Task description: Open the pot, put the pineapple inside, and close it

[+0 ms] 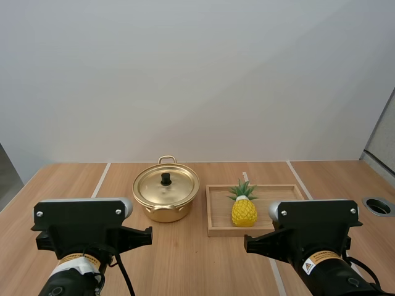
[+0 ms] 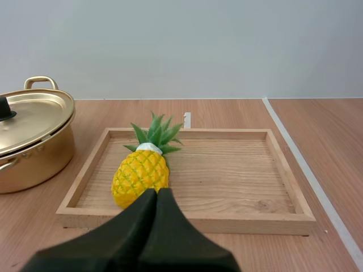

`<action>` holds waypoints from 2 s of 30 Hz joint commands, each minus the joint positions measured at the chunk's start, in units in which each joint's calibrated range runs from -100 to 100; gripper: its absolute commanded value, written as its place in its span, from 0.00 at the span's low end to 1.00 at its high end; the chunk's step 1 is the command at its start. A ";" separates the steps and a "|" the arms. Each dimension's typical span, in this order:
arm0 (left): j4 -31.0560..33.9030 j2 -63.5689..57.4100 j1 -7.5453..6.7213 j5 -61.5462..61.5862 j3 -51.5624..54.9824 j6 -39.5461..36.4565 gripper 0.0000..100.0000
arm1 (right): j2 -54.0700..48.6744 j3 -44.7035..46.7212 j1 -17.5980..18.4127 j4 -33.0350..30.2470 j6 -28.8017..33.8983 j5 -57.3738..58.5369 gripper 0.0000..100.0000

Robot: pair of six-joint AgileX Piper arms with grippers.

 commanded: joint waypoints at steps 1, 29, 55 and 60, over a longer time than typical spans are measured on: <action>0.44 -0.31 -0.06 -1.38 0.08 -0.24 0.00 | -0.42 0.00 -0.22 0.16 0.00 -1.09 0.00; -0.33 -0.31 -0.06 -47.55 0.08 0.20 0.00 | -0.42 0.00 -0.22 -3.93 0.00 -41.03 0.00; 7.65 1.83 -0.06 -40.08 -26.68 -4.14 0.00 | 0.16 -33.24 -0.22 -14.34 -1.52 -24.94 0.00; 7.65 7.72 -0.06 -37.73 -35.26 -4.64 0.00 | 5.25 -41.12 -0.22 -14.48 -1.52 -18.68 0.00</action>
